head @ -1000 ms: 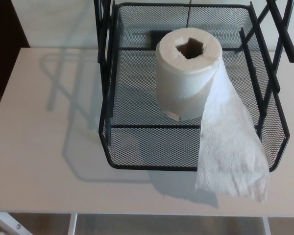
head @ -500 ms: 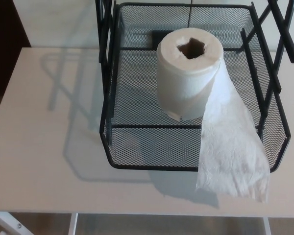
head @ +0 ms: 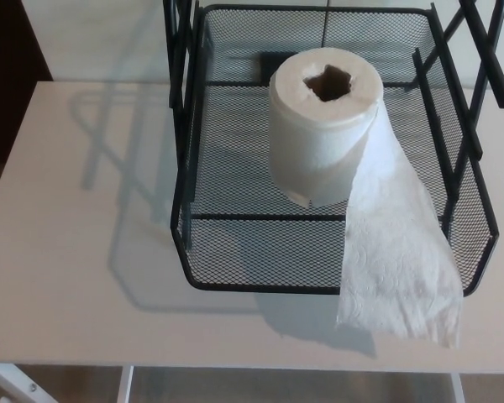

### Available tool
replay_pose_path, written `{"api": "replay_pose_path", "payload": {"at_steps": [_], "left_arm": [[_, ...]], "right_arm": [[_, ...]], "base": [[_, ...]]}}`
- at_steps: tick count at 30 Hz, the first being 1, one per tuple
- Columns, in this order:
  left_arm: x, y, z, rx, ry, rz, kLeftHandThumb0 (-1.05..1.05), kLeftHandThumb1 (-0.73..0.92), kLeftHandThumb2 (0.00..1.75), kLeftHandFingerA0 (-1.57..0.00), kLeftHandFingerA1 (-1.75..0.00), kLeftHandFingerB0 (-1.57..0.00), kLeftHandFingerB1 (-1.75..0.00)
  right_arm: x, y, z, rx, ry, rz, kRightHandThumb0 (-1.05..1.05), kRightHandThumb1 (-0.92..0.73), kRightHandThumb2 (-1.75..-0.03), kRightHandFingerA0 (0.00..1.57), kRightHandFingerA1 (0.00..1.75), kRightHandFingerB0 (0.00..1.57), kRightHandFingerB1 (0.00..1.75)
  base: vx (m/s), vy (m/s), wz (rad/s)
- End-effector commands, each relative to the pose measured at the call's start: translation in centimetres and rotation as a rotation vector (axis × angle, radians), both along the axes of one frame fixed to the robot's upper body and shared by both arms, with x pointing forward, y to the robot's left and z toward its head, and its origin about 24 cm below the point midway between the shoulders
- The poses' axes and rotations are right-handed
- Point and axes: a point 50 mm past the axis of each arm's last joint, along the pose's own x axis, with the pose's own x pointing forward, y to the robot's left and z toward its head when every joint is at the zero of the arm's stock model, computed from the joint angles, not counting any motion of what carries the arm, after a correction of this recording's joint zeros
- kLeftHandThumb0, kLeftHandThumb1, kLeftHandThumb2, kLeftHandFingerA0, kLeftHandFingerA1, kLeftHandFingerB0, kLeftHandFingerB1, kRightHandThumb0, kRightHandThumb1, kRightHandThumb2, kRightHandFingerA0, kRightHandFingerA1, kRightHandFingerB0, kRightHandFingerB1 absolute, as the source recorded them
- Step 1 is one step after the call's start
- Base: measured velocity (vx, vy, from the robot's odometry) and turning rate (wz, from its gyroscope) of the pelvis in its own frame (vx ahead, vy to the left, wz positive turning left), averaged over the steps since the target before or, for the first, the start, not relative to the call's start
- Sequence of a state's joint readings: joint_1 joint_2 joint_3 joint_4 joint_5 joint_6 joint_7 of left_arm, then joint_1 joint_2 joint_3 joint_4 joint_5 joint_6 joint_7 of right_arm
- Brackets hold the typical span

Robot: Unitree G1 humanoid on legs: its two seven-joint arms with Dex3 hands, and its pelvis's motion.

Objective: The robot walks towards a desk on which a file tray is kept in the middle and a toilet paper roll is kept on its right. The robot uses its right hand to hook on finger in the gap of the roll and grabs it, lifts it and places it on the tray.

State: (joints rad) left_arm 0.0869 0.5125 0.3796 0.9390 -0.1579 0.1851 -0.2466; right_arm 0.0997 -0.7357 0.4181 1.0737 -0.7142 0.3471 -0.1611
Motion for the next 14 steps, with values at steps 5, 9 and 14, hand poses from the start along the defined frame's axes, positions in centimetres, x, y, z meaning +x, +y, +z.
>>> {"api": "replay_pose_path", "payload": {"at_steps": [5, 9, 14], "left_arm": [[-0.06, 0.48, 0.34, 0.042, 0.019, 0.066, -0.65, 0.81, 0.64, -0.53, -0.54, -0.53, -0.48], [0.00, 0.21, -0.16, 0.010, 0.048, 0.045, -0.73, 0.86, 0.66, -0.46, -0.63, -0.48, -0.51], [0.04, 0.07, -0.15, 0.008, 0.070, -0.021, -0.69, 0.92, 0.68, -0.38, -0.60, -0.40, -0.48]], "right_arm": [[0.18, 0.01, 0.08, -0.059, -0.034, 0.069, -0.42, -0.63, -0.67, 0.49, 0.90, 0.54, 0.65], [0.02, -0.07, 0.11, -0.062, -0.033, 0.067, -0.42, -0.63, -0.67, 0.49, 0.90, 0.54, 0.65], [0.00, -0.11, 0.13, -0.065, -0.032, 0.068, -0.42, -0.63, -0.67, 0.49, 0.90, 0.54, 0.65]], "base": [[0.00, 0.000, 0.00], [0.00, 0.000, 0.00], [0.00, 0.000, 0.00]]}}
